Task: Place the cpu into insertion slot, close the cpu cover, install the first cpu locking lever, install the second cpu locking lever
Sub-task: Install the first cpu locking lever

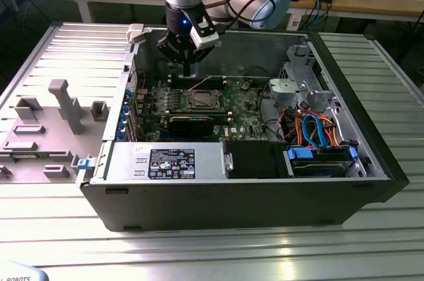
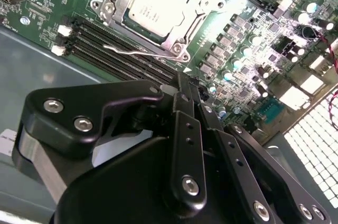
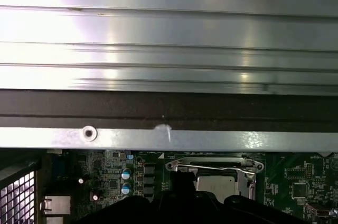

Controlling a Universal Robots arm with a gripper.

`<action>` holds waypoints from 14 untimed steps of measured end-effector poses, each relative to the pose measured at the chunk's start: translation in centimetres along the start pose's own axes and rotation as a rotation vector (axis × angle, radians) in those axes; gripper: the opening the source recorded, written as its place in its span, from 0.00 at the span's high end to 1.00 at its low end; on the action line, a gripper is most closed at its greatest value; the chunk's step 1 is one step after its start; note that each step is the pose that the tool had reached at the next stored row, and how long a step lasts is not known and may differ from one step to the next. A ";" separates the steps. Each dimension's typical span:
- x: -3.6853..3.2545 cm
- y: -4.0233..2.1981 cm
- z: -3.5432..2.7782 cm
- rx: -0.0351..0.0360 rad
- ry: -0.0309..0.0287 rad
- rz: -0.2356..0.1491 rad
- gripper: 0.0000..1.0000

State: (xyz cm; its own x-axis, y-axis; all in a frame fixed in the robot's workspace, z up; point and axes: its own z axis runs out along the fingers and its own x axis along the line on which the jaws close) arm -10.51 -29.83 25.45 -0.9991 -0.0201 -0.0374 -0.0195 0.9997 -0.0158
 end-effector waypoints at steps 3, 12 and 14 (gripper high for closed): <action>-0.22 -0.16 0.19 -0.0152 -0.0047 0.005 0.89; -0.33 -0.21 0.59 -0.0327 -0.0051 0.069 0.89; -0.33 -0.21 0.60 -0.0328 -0.0053 0.074 0.89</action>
State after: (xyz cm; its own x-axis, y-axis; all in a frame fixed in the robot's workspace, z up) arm -10.15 -30.04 24.86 -0.9977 0.0534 -0.0425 0.0526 0.9984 0.0199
